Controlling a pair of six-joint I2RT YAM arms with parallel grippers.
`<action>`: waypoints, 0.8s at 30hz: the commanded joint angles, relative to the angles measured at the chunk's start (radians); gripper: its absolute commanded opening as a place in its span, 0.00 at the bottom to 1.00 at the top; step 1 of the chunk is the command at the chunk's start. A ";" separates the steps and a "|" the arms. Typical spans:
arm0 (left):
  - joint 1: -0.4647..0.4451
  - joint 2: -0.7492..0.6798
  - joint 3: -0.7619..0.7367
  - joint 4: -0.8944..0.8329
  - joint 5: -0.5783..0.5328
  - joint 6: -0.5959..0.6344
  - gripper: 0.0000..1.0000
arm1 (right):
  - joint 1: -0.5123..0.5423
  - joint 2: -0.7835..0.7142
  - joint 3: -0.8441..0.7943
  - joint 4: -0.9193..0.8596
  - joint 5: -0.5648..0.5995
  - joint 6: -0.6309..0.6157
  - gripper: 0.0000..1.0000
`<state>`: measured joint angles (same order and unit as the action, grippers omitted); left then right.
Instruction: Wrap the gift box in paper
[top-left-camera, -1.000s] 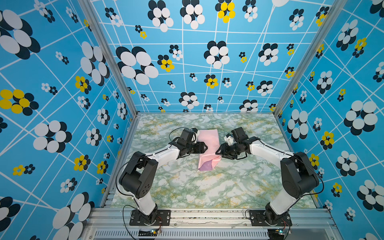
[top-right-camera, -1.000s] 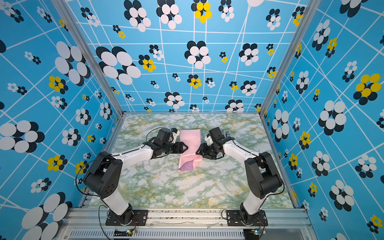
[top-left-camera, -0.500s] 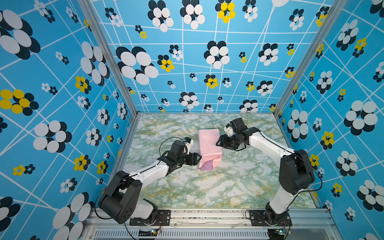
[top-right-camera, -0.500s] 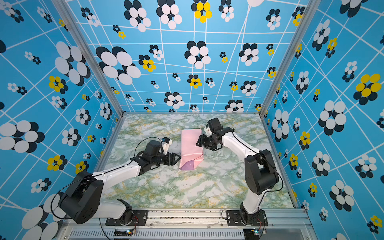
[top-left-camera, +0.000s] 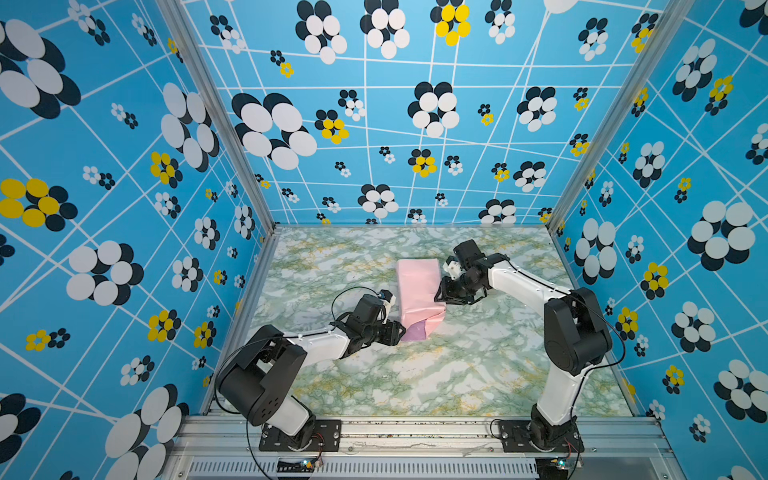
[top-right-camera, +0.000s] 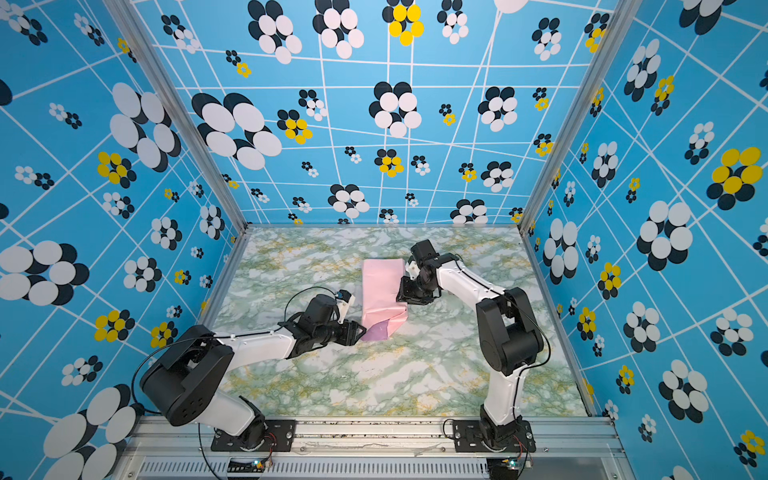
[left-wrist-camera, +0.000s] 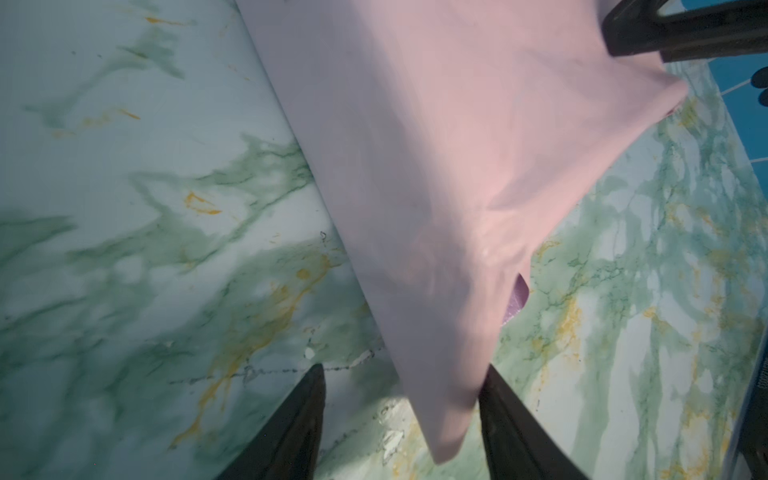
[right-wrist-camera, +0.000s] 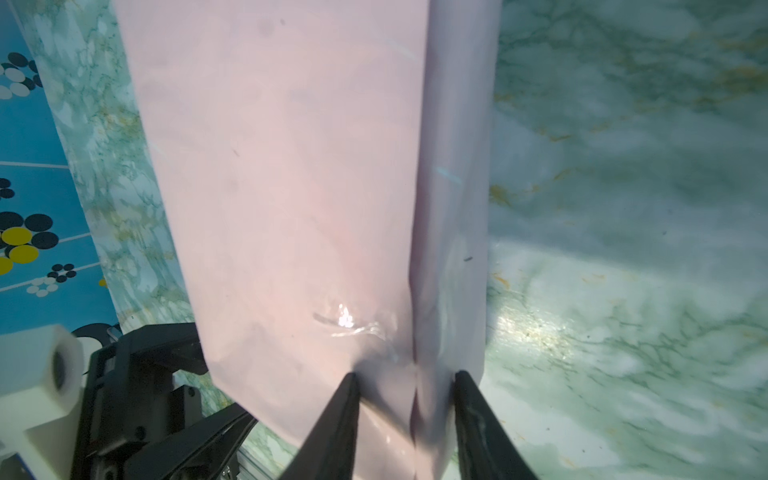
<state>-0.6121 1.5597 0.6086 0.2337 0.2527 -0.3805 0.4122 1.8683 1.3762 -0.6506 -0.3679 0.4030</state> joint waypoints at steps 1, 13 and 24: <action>-0.011 0.030 0.038 0.037 -0.042 0.003 0.57 | -0.002 0.018 -0.028 -0.061 0.047 -0.015 0.38; -0.033 0.114 0.083 0.059 -0.092 0.001 0.37 | -0.003 -0.003 -0.057 -0.031 0.034 -0.002 0.35; -0.111 0.049 0.094 -0.020 -0.244 -0.006 0.00 | 0.000 -0.028 -0.126 0.056 0.029 0.122 0.32</action>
<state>-0.7113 1.6428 0.6827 0.2501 0.0563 -0.3840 0.4118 1.8244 1.2922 -0.5484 -0.3920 0.4866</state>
